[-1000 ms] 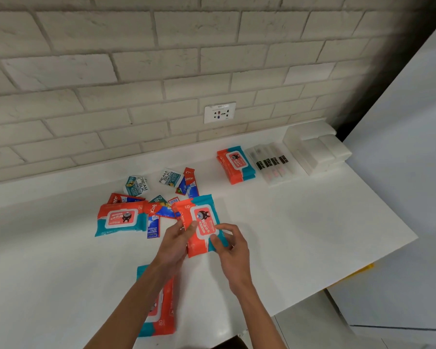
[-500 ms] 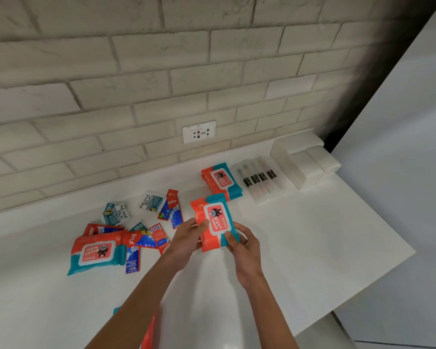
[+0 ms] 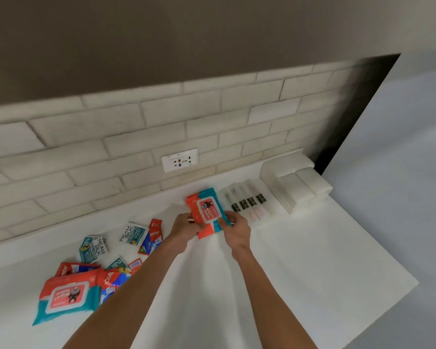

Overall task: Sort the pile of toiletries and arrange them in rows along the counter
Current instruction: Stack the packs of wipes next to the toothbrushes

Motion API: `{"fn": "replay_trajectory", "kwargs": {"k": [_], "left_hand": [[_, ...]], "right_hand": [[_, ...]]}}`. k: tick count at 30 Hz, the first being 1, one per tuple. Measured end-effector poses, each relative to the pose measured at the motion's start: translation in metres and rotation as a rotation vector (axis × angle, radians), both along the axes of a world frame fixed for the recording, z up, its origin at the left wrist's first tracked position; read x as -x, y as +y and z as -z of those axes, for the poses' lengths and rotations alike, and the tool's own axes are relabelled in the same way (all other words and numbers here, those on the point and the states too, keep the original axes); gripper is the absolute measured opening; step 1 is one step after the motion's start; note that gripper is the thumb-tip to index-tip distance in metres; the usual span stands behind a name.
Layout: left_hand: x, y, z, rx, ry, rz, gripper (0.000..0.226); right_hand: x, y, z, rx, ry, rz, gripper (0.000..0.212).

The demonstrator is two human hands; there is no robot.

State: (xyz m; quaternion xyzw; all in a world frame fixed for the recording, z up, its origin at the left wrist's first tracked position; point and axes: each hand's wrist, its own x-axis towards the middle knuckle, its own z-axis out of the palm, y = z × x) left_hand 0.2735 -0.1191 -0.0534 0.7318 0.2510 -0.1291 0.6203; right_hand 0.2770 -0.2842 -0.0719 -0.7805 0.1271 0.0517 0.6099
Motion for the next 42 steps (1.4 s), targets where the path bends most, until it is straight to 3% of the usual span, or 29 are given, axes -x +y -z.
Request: {"fn": "replay_trajectory", "kwargs": {"k": [4, 9, 19, 37, 42], "left_hand": [[-0.03, -0.002, 0.017, -0.085, 0.043, -0.052, 0.018], [-0.05, -0.006, 0.026, -0.181, 0.09, -0.124, 0.03], [-0.05, -0.017, 0.015, -0.304, 0.0, -0.113, 0.025], [-0.028, -0.026, -0.003, -0.469, -0.166, -0.038, 0.03], [-0.016, -0.019, -0.008, -0.615, -0.181, 0.051, 0.036]], "right_hand": [[-0.025, -0.002, -0.003, 0.089, 0.014, -0.049, 0.028], [-0.045, 0.002, -0.001, 0.122, 0.037, -0.067, 0.038], [-0.068, 0.006, -0.002, 0.374, -0.08, -0.203, 0.032], [-0.053, 0.014, 0.001, 0.427, -0.092, -0.242, 0.025], [-0.046, 0.018, -0.002, 0.459, -0.117, -0.23, 0.026]]}}
